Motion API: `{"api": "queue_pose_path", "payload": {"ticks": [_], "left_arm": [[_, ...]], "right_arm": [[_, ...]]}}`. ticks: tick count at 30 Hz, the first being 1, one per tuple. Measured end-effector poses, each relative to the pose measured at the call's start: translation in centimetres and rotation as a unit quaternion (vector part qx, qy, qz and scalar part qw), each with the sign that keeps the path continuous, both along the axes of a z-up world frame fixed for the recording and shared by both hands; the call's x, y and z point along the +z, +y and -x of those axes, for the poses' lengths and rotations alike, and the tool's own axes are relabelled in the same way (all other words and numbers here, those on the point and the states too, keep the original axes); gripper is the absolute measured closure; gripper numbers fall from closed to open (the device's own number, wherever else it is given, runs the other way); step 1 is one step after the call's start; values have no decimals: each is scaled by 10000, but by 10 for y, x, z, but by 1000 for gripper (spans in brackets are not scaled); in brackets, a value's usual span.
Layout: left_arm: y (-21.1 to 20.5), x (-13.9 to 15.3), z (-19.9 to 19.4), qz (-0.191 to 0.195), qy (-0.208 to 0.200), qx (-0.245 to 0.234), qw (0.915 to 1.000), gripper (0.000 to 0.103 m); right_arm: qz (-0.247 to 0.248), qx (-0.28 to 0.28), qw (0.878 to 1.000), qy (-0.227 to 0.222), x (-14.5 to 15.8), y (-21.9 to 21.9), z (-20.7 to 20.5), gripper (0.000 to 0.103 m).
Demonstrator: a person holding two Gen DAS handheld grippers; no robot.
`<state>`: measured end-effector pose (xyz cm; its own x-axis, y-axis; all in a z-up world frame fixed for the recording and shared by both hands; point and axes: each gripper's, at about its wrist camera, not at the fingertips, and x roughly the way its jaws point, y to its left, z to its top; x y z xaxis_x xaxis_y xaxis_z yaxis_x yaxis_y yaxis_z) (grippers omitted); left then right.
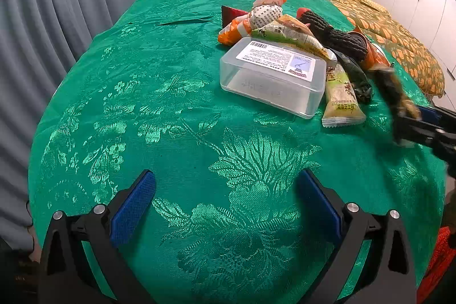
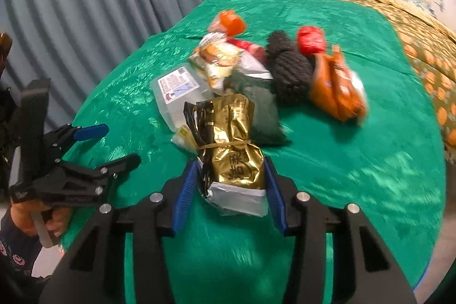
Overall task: Collect trash
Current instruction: 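Move both tools back to the pile and grasp the gold candy with the right tool, then grasp the cream snack bar with the left tool while the right tool holds the gold candy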
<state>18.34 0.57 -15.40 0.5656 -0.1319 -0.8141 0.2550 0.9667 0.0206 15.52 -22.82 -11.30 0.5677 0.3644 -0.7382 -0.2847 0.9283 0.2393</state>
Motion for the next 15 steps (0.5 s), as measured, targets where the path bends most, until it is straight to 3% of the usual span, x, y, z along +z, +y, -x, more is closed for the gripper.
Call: {"api": "queue_pose_path", "payload": {"ticks": [6, 7, 10, 15], "left_arm": [[-1, 2, 1, -2, 8, 49, 10000, 6], [-3, 4, 1, 187, 55, -38, 9998, 6], [-15, 12, -1, 607, 192, -237, 9977, 7], [-52, 20, -13, 779, 224, -529, 9953, 20]], "right_arm": [[651, -698, 9954, -29, -5, -26, 12, 57], [711, -744, 9947, -12, -10, -29, 9, 57], [705, -841, 9939, -45, -22, -33, 7, 56], [627, -950, 9934, -106, -29, -37, 7, 56]]}}
